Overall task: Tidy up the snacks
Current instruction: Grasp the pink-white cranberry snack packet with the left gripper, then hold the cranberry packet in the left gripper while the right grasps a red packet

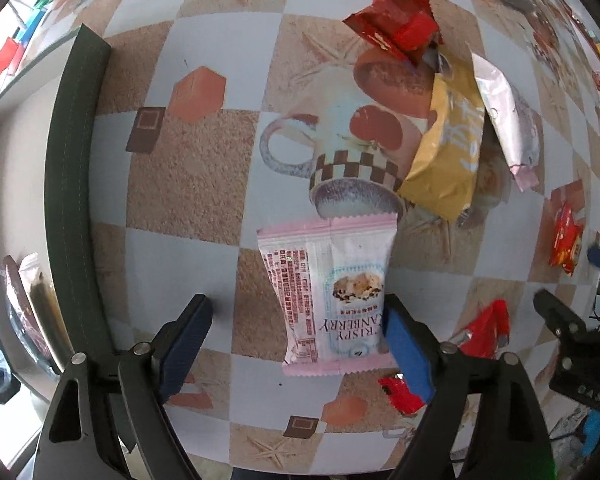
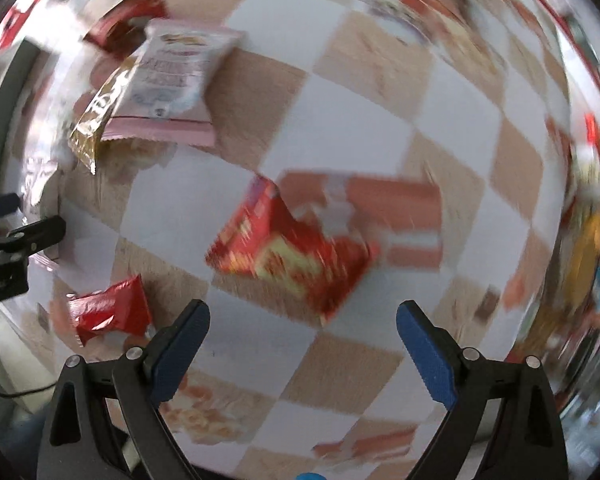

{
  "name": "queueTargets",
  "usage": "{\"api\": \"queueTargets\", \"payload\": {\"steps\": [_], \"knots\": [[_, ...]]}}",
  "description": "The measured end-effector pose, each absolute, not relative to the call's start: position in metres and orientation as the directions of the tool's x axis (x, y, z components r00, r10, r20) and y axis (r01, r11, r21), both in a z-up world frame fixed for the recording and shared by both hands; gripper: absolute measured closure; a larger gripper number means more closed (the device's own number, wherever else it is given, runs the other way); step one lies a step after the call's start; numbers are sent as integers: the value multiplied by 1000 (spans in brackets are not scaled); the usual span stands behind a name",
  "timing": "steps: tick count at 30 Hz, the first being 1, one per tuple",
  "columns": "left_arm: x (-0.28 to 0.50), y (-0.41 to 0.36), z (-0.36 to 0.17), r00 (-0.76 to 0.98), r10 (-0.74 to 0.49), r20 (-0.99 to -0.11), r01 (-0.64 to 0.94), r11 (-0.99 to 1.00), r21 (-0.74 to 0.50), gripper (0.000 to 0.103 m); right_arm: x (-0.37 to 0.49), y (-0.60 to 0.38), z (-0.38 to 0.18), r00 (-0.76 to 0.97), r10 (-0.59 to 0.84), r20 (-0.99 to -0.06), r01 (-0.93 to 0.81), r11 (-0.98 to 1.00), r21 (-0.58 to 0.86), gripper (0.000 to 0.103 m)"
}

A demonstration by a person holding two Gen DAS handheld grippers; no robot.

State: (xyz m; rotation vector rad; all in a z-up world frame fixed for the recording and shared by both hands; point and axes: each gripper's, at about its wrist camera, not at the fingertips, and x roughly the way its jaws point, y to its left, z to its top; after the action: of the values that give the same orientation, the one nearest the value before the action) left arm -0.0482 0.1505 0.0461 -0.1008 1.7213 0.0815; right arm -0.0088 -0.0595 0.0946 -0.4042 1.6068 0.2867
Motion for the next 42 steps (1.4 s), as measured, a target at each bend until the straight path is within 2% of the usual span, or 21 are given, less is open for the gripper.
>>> {"api": "queueTargets", "payload": {"steps": [4,6,7,8,9,11,12,14,15,16,17,18,19,30,32,33,34,37,42], "knots": [[-52,147,44,-147,-22,-989,-101,995,-7,15,1,-35,86,-48,-74,-996,-488,872,-42,8],[-65,150,53,-143,-26,-989,-84,996,-14,19,4,-26,84,-46,-73,-996,-491,870,-41,14],[-67,147,56,-138,-26,-990,-77,997,-15,24,5,-25,85,-52,-55,-997,-482,876,-23,25],[-63,141,62,-132,-26,-991,-71,997,-16,30,7,-24,87,-65,-25,-998,-462,887,8,29],[-65,140,64,-126,-25,-992,-62,998,-18,34,6,-23,87,-57,-30,-998,-455,890,0,37],[-65,133,67,-115,-29,-993,-53,998,-23,54,7,-21,89,-62,-27,-998,-428,904,3,42],[-60,138,73,-111,-33,-993,-54,998,-27,58,9,-22,90,-61,-25,-998,-422,906,3,45],[-56,145,77,-112,-70,-991,-68,996,-63,60,10,-24,93,-52,-23,-998,-406,914,0,52],[-56,149,79,-110,-86,-990,-75,994,-78,60,9,-25,95,-48,-21,-999,-397,918,-1,62],[-57,151,80,-105,-93,-990,-80,993,-85,60,9,-25,99,-41,-16,-999,-382,924,1,78],[-58,153,82,-100,-92,-991,-78,993,-84,60,9,-27,101,-43,-5,-999,-366,931,11,83],[-60,155,84,-93,-92,-991,-73,994,-85,60,9,-32,102,-51,16,-999,-339,940,32,98],[-62,156,87,-84,-92,-992,-69,994,-87,60,11,-34,103,-65,41,-997,-303,951,59,98],[-79,168,130,7,-77,-997,12,997,-77,60,22,-87,101,-97,167,-981,-121,977,178,98],[-80,170,135,9,-80,-997,12,997,-80,60,28,-89,100,-75,144,-987,-109,982,152,80],[-81,172,137,10,-83,-997,11,997,-82,60,33,-89,101,-61,126,-990,-118,984,133,43],[-82,174,138,9,-83,-997,9,997,-83,60,39,-86,104,-35,110,-993,-140,983,114,22],[-84,178,143,8,-80,-997,4,997,-80,60,53,-66,116,58,32,-998,-281,960,15,22],[-76,189,154,16,-69,-998,-7,998,-69,60,71,-30,99,72,-46,-996,-459,886,-74,22]]}}
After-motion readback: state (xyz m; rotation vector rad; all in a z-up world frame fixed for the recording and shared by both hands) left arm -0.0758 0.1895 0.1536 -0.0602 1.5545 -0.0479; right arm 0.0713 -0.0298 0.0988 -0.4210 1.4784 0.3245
